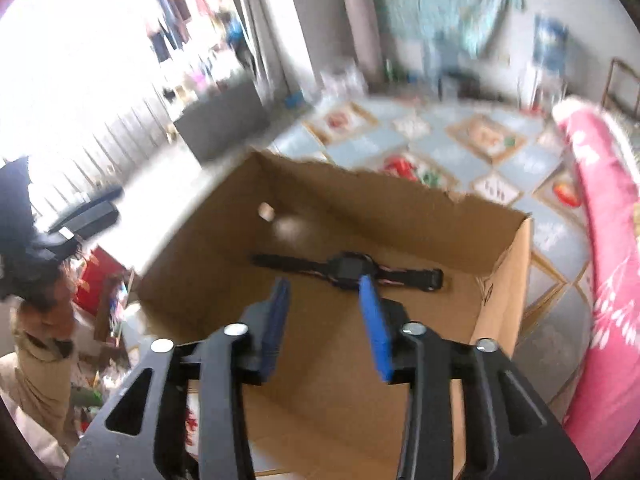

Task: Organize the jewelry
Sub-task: 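Withdraw both tools from the box back over the table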

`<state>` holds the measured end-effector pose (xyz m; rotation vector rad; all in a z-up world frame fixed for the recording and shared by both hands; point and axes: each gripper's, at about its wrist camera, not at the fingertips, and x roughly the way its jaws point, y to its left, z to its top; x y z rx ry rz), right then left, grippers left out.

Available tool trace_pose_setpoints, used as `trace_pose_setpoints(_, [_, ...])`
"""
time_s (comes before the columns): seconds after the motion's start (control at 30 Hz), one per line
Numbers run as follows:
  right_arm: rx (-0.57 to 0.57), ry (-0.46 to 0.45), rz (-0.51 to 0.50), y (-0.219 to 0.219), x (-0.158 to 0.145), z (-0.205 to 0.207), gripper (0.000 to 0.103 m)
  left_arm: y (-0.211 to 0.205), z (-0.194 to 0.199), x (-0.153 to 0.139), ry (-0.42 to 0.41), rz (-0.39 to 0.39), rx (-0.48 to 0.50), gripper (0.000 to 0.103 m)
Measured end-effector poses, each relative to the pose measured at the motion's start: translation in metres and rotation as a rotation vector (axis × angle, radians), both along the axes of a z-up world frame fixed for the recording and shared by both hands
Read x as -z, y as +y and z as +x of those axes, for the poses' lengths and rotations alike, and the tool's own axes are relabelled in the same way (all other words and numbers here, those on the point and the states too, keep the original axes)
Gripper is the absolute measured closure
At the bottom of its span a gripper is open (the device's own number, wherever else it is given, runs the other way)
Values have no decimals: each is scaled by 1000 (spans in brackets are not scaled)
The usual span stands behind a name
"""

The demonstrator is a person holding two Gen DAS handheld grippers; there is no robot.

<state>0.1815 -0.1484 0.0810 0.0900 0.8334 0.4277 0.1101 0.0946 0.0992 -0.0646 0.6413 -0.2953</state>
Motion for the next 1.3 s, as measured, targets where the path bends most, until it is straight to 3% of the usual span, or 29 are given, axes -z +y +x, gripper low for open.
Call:
trace_pose_setpoints(0.1, [-24,-54,72,16,1,-49,60,19,-26,42,97,-69,-57,24])
trace_pose_setpoints(0.17, [-32,-35,117,30,16,-73,54,19,-39,73,192,-84,-48,24])
trace_pose_setpoints(0.23, [-30,22,126,45,37,-89,54,11,-48,101,252,-37,-47,24])
trace_pose_setpoints(0.4, [37,237,24,86,109,-97,54,-5,-54,131,330,52,-19,20])
trace_pose_setpoints(0.47, [72,277,-46,96,121,-96,54,-10,-57,133,293,104,-26,13])
trace_pose_setpoints(0.57, [69,235,-134,111,123,-99,52,-17,-59,141,271,146,-18,5])
trace_pose_setpoints(0.63, [56,221,-185,120,125,-99,43,-22,-61,144,255,215,-11,5])
trace_pose_setpoints(0.7, [52,226,-183,124,127,-98,30,-21,-63,143,256,210,-20,5])
trace_pose_setpoints(0.8, [10,255,-101,124,132,-98,8,-21,-65,142,246,206,-38,5])
trace_pose_setpoints(0.93, [21,254,-13,114,135,-101,8,-17,-72,146,182,182,-51,5])
trace_pose_setpoints(1.13, [41,283,263,79,133,-95,8,-20,-78,147,190,195,-53,5])
trace_pose_setpoints(1.3, [31,271,209,86,128,-96,8,-20,-80,147,190,199,-52,5])
